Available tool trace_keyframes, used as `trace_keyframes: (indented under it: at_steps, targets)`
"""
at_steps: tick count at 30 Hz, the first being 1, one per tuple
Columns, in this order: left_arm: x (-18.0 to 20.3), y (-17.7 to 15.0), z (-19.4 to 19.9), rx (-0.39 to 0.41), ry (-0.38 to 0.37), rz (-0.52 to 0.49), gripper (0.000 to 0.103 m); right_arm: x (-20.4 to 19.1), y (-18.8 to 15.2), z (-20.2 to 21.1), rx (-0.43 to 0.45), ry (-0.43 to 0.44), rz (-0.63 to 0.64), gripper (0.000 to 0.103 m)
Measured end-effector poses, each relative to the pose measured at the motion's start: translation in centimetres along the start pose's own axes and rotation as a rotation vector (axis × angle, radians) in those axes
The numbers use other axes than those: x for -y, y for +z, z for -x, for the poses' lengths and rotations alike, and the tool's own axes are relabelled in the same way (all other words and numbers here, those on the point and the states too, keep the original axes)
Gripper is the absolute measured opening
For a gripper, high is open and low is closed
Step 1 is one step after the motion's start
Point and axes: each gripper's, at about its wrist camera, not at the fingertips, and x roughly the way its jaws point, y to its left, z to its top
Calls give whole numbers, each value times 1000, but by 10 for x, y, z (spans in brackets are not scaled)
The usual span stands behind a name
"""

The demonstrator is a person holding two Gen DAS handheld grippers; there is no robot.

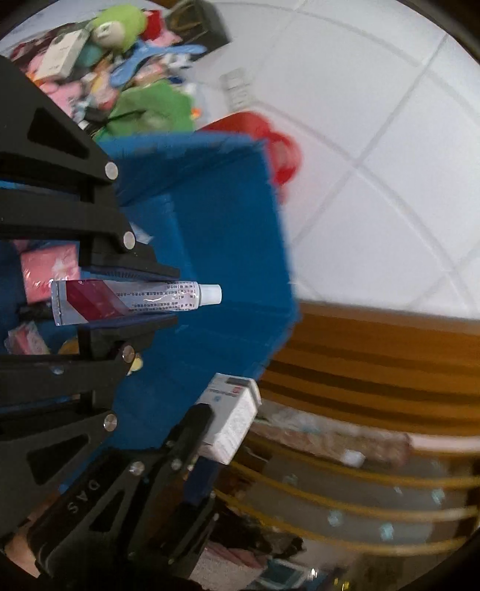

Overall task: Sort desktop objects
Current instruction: 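Lift and carry the tube and small white box over the crate, then open the left tool to drop the tube while the right drops the box, then move both tools back from the crate toward the heap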

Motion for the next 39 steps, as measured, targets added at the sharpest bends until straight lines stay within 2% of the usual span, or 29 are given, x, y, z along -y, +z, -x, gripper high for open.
trace_keyframes:
  at_steps: [1,5,9,10,12,14,16,19,22,25,26,27,29,31,36,39]
  targets:
    - [4,1,-19,-44,29,3,17,15,4,-23,-51,11,-16,31]
    - [11,-13,-92,-194,175,-29,17,44,-20,-79,-224,37,-36,31]
    - [3,-36,-136,-328,190,-25,17,52,-58,-134,-448,76,-57,31]
    - [0,-40,-141,-349,187,-20,17,54,-58,-135,-435,106,-69,31]
    - [-2,-45,-146,-363,219,-44,17,50,-58,-136,-430,77,-25,31]
    - [0,-47,-148,-368,213,-49,17,47,-59,-138,-437,69,3,31]
    - [7,-46,-146,-349,201,-69,17,47,-61,-139,-435,59,9,31]
    - [9,-40,-145,-314,233,-107,17,46,-64,-141,-444,30,20,31]
    - [6,-37,-143,-304,219,-87,18,49,-67,-141,-451,41,12,31]
    - [5,-36,-143,-305,231,-80,35,49,-67,-133,-431,27,17,31]
    - [5,-36,-144,-304,233,-80,47,53,-68,-133,-425,24,17,31]
    - [5,-35,-144,-301,233,-80,55,53,-68,-130,-418,19,17,31]
    - [6,-33,-141,-284,242,-83,58,56,-60,-133,-408,5,17,32]
    - [5,-31,-135,-264,245,-81,58,57,-58,-129,-394,-11,17,36]
    - [1,-27,-127,-241,226,-52,64,61,-53,-126,-365,-68,25,75]
    - [0,-25,-116,-218,208,-26,70,67,-44,-112,-336,-75,14,91]
